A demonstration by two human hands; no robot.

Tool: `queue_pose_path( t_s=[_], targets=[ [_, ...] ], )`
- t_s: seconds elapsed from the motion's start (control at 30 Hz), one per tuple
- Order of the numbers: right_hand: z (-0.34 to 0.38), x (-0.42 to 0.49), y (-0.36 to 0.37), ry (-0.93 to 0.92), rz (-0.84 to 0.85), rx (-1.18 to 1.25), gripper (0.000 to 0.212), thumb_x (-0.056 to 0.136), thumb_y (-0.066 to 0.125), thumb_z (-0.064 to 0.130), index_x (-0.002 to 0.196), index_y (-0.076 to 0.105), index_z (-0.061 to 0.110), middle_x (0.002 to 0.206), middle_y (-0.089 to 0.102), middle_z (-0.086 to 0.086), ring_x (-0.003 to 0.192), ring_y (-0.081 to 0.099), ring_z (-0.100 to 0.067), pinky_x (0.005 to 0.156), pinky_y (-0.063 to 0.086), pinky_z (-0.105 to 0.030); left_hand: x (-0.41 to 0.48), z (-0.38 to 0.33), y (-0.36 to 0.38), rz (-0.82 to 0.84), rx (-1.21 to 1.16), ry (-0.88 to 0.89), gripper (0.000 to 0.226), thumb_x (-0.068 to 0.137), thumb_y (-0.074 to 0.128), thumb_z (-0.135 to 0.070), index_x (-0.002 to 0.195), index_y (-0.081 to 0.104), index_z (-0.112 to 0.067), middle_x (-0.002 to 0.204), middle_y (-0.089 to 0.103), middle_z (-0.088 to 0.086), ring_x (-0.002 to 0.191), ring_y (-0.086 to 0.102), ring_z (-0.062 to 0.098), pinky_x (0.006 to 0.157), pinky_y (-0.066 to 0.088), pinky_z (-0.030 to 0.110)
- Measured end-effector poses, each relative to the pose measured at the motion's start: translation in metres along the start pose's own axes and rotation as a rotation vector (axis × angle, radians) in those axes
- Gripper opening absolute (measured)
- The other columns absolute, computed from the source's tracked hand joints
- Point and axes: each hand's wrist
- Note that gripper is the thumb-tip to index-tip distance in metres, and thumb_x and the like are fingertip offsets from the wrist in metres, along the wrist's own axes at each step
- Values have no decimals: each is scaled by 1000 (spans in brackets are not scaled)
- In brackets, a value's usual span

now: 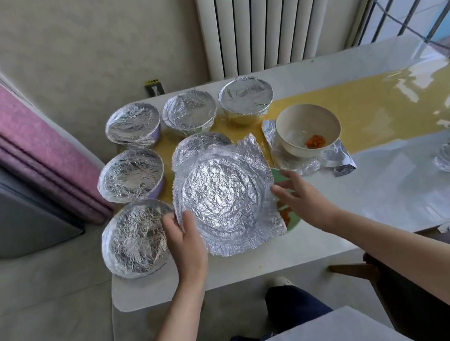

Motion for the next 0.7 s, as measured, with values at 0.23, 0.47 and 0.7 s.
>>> queue_pose_path(
  t_s=[0.23,0.47,0.7],
  targets=[
    [-4,16,-2,60,-3,-148,27,89,62,26,100,54,2,80,57,-7,75,61,-26,77,54,-48,9,11,7,146,-58,-196,9,98,45,-26,90,48,-25,87,47,-8,78,43,5,68,33,17],
    [-21,33,-19,165,-115,-127,27,84,63,17,86,59,-9,71,56,-17,62,50,-21,61,43,-32,20,16,17,196,1,-243,25,90,60,-26,79,47,-8,69,37,0,64,35,13,59,29,25],
    [-40,46,-32,153,-153,-247,17,82,63,9,67,56,3,64,54,-13,64,49,-25,61,37,-32,31,35,40,131,122,-284,21,83,68,-11,86,47,-12,77,50,1,69,46,17,63,38,27]
  ],
)
Point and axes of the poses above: each hand's wrist, its own x-axis towards the middle knuckle, its own y-axis out of the palm, z = x × y
